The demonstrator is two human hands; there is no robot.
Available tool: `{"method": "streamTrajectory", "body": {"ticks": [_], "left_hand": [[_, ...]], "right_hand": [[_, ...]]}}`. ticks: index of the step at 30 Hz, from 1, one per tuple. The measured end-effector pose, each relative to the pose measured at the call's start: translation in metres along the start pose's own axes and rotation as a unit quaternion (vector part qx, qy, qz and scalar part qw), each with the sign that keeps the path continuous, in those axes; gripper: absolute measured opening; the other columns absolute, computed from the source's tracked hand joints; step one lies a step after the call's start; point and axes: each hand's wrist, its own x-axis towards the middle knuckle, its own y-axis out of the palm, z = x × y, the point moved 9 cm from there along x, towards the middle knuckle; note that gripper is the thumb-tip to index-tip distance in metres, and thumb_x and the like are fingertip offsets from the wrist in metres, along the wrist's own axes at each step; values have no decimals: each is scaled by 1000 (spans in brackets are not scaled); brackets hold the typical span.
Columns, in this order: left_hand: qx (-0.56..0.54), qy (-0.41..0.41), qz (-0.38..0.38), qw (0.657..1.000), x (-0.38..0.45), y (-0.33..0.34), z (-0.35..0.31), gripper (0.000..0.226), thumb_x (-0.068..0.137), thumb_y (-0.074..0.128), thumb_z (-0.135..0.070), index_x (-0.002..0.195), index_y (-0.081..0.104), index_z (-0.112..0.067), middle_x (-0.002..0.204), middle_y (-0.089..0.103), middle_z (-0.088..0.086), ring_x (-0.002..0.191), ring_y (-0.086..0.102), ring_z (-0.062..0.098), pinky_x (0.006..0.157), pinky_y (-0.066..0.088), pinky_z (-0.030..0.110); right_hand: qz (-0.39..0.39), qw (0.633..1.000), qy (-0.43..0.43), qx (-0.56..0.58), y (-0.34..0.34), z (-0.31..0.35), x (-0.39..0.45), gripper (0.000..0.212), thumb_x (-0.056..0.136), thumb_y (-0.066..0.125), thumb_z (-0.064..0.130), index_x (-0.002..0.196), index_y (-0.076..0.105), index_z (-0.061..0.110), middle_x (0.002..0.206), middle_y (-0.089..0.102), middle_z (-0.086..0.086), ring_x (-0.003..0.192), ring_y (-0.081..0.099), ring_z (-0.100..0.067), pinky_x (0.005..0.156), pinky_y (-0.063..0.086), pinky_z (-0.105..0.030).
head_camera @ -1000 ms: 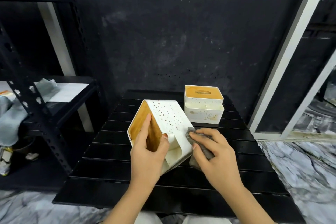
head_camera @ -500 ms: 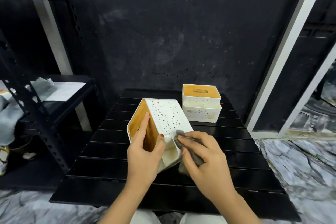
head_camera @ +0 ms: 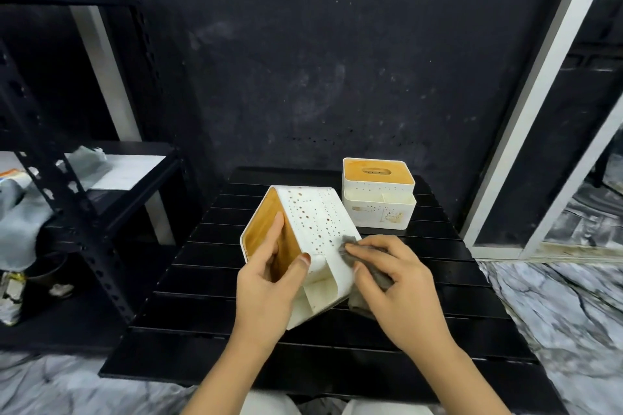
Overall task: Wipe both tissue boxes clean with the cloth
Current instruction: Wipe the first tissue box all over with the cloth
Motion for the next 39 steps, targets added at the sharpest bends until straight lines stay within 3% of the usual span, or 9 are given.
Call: {"method": "streamTrajectory", "body": {"ticks": [4,7,12,17,21,25,29,34,39], "left_hand": [[-15,-6,49,999,1,8,1,61,84,58,8,119,52,-41,130,59,-4,119,56,10,88,51,18],[1,-1,68,998,0,13,1,62,84,60,7,119,51,-44,132,57,-8,121,54,5,89,50,17],[15,4,58,998,0,10,3,59,77,67,-14,120,49,-50,136,52,-12,127,49,5,101,46,29],[18,1,90,996,2,16,1,63,85,60,3,122,47,-46,134,54,-10,122,52,3,90,49,16],[25,-3,102,994,4,14,3,64,85,61,-1,125,45,-47,137,51,-10,124,50,3,88,48,14],[25,-2,134,991,4,17,3,65,83,63,-7,130,41,-46,138,51,-9,124,50,2,89,48,13],[32,-2,126,992,6,17,3,66,85,63,-5,128,40,-50,138,51,-9,123,51,2,91,48,15],[34,-5,142,989,6,16,2,65,79,64,-20,131,37,-48,137,52,-10,123,51,1,90,47,12],[22,-10,139,990,7,14,2,66,85,60,2,130,40,-43,136,53,-2,120,54,5,83,49,13]], "right_hand": [[31,997,-68,-10,9,31,1,31,81,47,40,102,69,33,105,56,23,99,53,-5,82,45,-16],[22,998,-59,-13,4,25,11,33,81,46,42,102,69,34,104,56,22,100,53,-6,83,48,-21],[19,998,-59,4,1,19,3,30,81,48,38,102,70,32,106,55,22,101,54,-7,84,48,-22],[26,998,-65,8,6,24,8,30,82,48,38,103,69,33,105,57,20,101,54,-7,83,48,-22],[15,998,-44,34,3,12,8,31,81,49,38,104,69,34,107,55,20,104,55,-9,86,50,-28],[42,995,-82,33,9,27,6,30,82,50,36,105,68,33,109,55,19,105,54,-9,86,49,-24],[35,998,-44,40,6,14,13,32,80,48,41,105,68,37,108,54,21,106,53,-6,88,46,-21],[43,996,-67,50,12,24,4,30,82,50,37,106,68,33,110,53,21,107,55,-9,88,49,-26],[47,997,-48,44,13,20,14,33,80,47,43,105,67,37,109,52,22,107,53,-6,88,45,-18]]}}
